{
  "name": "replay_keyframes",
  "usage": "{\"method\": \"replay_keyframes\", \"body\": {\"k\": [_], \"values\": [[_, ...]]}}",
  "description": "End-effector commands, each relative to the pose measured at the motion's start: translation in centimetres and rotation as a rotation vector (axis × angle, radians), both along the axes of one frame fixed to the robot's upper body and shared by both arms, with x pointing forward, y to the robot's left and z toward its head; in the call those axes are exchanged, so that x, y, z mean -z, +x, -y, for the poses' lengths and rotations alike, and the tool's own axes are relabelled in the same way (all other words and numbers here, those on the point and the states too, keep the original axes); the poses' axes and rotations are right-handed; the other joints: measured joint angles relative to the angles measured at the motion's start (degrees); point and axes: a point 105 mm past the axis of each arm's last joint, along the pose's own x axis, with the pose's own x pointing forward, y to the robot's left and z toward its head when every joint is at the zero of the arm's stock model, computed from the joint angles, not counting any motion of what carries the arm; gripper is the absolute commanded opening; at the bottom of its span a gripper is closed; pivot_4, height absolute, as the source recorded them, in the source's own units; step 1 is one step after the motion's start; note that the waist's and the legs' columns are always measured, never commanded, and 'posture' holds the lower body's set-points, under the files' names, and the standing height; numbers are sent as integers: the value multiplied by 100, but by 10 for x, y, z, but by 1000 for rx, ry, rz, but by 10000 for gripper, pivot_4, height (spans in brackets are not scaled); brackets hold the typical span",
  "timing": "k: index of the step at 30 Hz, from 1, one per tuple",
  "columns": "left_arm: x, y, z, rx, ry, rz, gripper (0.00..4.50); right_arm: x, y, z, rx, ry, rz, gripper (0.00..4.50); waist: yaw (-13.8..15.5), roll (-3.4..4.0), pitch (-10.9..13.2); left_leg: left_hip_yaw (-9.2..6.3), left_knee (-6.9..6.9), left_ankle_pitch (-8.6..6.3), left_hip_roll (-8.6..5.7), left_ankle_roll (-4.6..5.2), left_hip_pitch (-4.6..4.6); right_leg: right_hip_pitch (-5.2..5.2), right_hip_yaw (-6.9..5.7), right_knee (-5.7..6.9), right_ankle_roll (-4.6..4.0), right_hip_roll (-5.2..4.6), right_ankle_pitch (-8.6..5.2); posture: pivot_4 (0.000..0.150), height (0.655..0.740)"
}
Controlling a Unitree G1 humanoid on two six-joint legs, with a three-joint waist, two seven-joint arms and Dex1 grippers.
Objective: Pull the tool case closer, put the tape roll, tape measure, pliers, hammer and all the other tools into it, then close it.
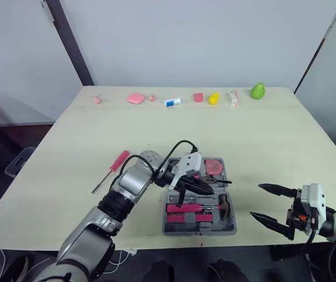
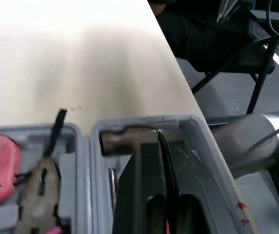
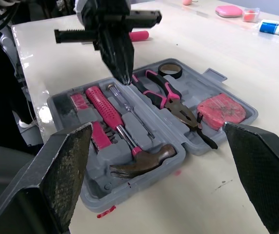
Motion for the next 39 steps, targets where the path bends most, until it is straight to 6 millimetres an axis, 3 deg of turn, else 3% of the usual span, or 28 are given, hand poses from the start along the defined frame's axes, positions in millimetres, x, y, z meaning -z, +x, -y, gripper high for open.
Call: {"method": "replay_keyframes", "body": {"k": [1, 8, 12, 16, 18, 22, 26, 33, 39], "values": [[11, -1, -11, 20, 14, 12, 305, -8, 0, -2, -9, 4, 32, 45000, -13, 0, 0, 0, 0, 0, 0, 0, 1, 0, 1, 0, 0, 0, 0, 1500, 7400], [46, 5, -31, -20, 139, 36, 305, -9, 0, -4, -11, 2, 32, 45000, -22, 0, 0, -1, 0, 0, 2, 0, 2, 0, 0, 2, -1, 3, 0, 1500, 7400], [76, -2, -49, 0, 266, 39, 305, -10, 0, -4, -7, 1, 32, 45000, -21, -1, -1, 0, -1, 0, 2, 0, 2, 0, 1, 1, -1, 2, 0, 1500, 7400], [80, -6, -48, 2, 254, 28, 305, -10, 1, -2, -5, -3, 33, 45000, -26, 4, -5, 0, -1, 0, 2, 0, 7, 2, 0, 3, -1, 3, 0, 1500, 7400], [75, -4, -44, -9, 209, 45, 305, -10, 1, -1, -4, -5, 33, 45000, -27, 5, -6, 1, -1, 0, 2, 1, 9, 3, 2, 4, -1, 3, 0, 1500, 7400], [46, -1, -34, -26, 34, 51, 305, -9, 1, -1, -2, -3, 32, 45000, -24, 6, -6, 2, 0, 0, 2, 1, 7, 2, 2, 3, 0, 2, 0, 1500, 7400], [20, 0, -36, -87, -104, 63, 305, -8, 3, 2, 36, -1, 31, 45000, -23, 4, -4, 0, 0, 0, 3, 1, 2, 0, 0, 2, 0, 2, 0, 1500, 7400], [-14, 3, -73, -321, -279, 73, 305, -1, 12, 17, 198, 33, 1, 45000, -33, 6, -5, -1, -2, 0, 8, 0, 8, 0, -1, 8, -1, 2, 0, 1500, 7400], [-9, 1, -120, -564, -326, 79, 305, 10, 14, 35, 319, 51, -1, 45000, -41, 6, -5, 0, -3, -1, 9, 0, 8, 0, -1, 5, -1, 0, 0, 1500, 7400]]}}
